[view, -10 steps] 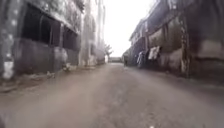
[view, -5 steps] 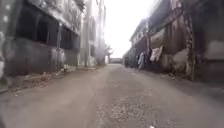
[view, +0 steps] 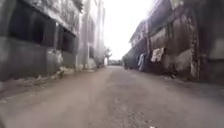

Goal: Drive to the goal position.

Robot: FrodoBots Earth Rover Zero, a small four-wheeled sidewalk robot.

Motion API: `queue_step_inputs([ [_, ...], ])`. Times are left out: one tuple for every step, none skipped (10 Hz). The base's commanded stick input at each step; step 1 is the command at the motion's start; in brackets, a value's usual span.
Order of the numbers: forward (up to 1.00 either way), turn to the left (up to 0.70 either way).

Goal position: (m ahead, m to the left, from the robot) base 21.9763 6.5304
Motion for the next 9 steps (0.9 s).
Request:
queue_step_inputs([
  [0.5, 0.0],
  [0.5, 0.0],
  [0.5, 0.0],
  [0.5, 0.0],
  [0.5, 0.0],
  [0.5, 0.0],
  [0.5, 0.0],
  [0.5, 0.0],
  [0.5, 0.0],
])
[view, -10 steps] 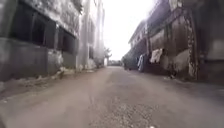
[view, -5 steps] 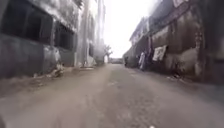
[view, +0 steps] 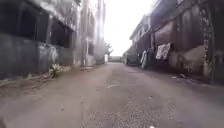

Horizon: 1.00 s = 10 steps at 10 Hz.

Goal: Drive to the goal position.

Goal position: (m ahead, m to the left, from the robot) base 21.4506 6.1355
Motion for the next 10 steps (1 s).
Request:
queue_step_inputs([
  [0.5, 0.0],
  [0.5, 0.0],
  [0.5, 0.0],
  [0.5, 0.0],
  [0.5, 0.0],
  [0.5, 0.0],
  [0.5, 0.0],
  [0.5, 0.0],
  [0.5, 0.0],
  [0.5, 0.0],
])
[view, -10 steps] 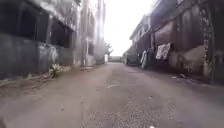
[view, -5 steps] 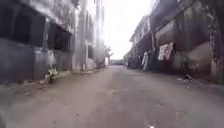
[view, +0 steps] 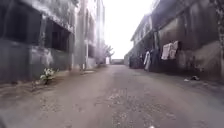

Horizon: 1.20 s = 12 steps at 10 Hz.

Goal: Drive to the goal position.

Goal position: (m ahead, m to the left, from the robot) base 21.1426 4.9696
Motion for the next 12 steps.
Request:
queue_step_inputs([
  [0.5, 0.0],
  [0.5, 0.0],
  [0.5, 0.0],
  [0.5, 0.0],
  [0.5, 0.0],
  [0.5, 0.0],
  [0.5, 0.0],
  [0.5, 0.0],
  [0.5, 0.0],
  [0.5, 0.0],
  [0.5, 0.0],
  [0.5, 0.0],
])
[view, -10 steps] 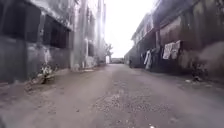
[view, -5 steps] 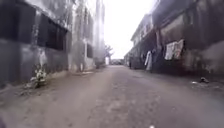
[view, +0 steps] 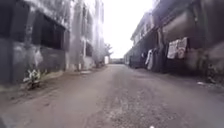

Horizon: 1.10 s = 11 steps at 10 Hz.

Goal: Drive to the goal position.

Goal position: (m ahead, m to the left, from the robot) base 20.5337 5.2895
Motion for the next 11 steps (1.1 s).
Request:
queue_step_inputs([
  [0.5, 0.0],
  [0.5, 0.0],
  [0.5, 0.0],
  [0.5, 0.0],
  [0.5, 0.0],
  [0.5, 0.0],
  [0.5, 0.0],
  [0.5, 0.0],
  [0.5, 0.0],
  [0.5, 0.0],
  [0.5, 0.0],
])
